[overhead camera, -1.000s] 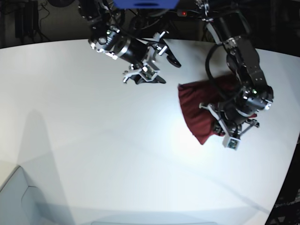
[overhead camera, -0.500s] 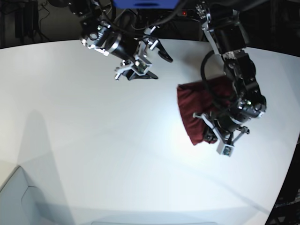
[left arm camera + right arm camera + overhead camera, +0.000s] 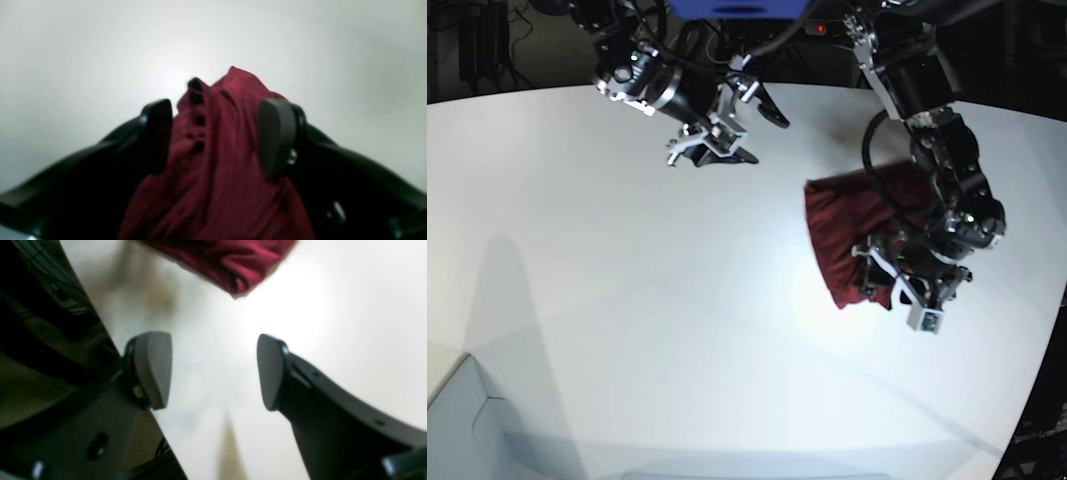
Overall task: Layout the t-shirt on the table in an organized manner, then fold the t-shirt properly
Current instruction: 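Grasp the folded maroon bundle with the left gripper and lift its edge, then drag the bundle with the left gripper away from the right gripper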
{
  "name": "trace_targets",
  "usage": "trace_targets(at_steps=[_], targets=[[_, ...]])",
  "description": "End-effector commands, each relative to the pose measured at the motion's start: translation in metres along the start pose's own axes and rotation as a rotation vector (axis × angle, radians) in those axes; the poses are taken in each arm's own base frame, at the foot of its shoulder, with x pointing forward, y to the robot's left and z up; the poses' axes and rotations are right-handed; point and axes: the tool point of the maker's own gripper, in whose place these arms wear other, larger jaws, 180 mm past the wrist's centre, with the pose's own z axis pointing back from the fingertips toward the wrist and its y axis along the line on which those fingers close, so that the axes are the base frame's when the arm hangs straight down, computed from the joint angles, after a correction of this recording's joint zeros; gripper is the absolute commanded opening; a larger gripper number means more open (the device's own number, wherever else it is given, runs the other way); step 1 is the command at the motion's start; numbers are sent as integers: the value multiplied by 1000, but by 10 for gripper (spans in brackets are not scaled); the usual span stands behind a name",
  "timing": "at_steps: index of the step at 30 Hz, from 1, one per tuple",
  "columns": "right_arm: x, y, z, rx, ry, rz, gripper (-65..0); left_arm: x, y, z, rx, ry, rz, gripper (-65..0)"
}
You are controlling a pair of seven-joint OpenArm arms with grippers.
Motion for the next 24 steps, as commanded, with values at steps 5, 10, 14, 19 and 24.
trace_targets(at_steps=[5, 10, 14, 19, 24], targets=[[16, -2, 0, 2, -57, 3, -255, 28, 22, -4, 23, -82, 79, -258], [16, -2, 0, 3, -57, 4, -255, 24, 27, -10, 16, -71, 125, -260], [17, -5, -1, 1, -58, 10, -255, 17, 18, -18, -10, -52, 143, -261], [17, -6, -2, 0, -58, 13, -255, 21, 8, -22, -32, -62, 160, -368], [16, -13, 1, -18, -55, 11, -255, 33, 6, -23, -37, -84, 158, -645]])
